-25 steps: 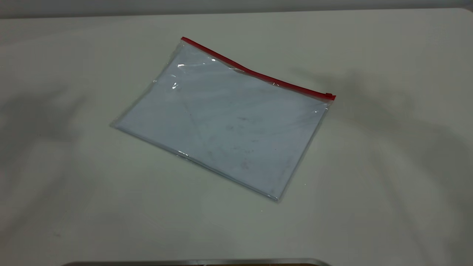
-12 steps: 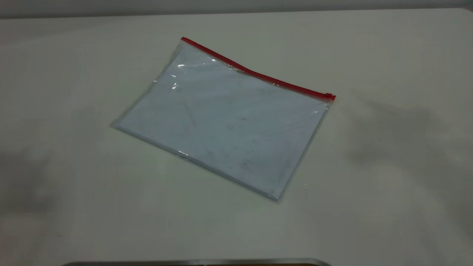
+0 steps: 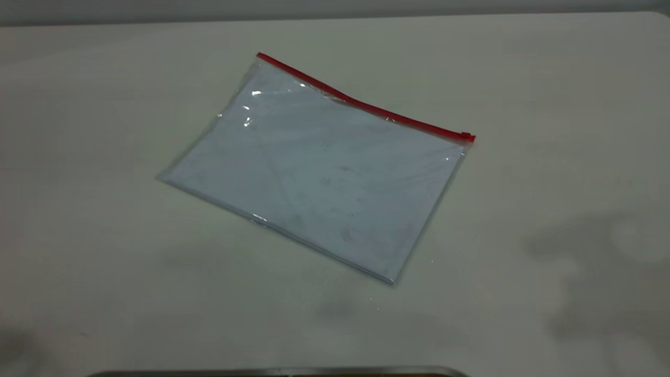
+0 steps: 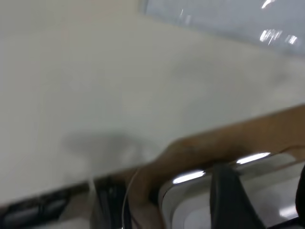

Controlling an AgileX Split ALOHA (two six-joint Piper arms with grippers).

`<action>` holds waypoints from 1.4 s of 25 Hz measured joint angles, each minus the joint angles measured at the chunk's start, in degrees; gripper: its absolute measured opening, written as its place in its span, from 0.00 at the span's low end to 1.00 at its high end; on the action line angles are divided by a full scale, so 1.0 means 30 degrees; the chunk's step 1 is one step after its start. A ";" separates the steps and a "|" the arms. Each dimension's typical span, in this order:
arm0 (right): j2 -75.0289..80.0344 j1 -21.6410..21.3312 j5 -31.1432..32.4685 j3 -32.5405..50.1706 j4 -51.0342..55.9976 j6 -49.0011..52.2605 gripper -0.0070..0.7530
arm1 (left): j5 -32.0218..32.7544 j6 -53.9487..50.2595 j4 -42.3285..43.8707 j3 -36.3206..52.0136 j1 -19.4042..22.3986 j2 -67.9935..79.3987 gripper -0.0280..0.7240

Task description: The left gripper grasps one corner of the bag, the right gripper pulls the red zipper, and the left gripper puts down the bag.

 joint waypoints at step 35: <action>-1.8488 0.0000 -0.2306 1.1363 -0.0948 0.0134 0.48 | -0.0679 -0.3735 0.3257 0.6161 0.0000 -0.9833 0.68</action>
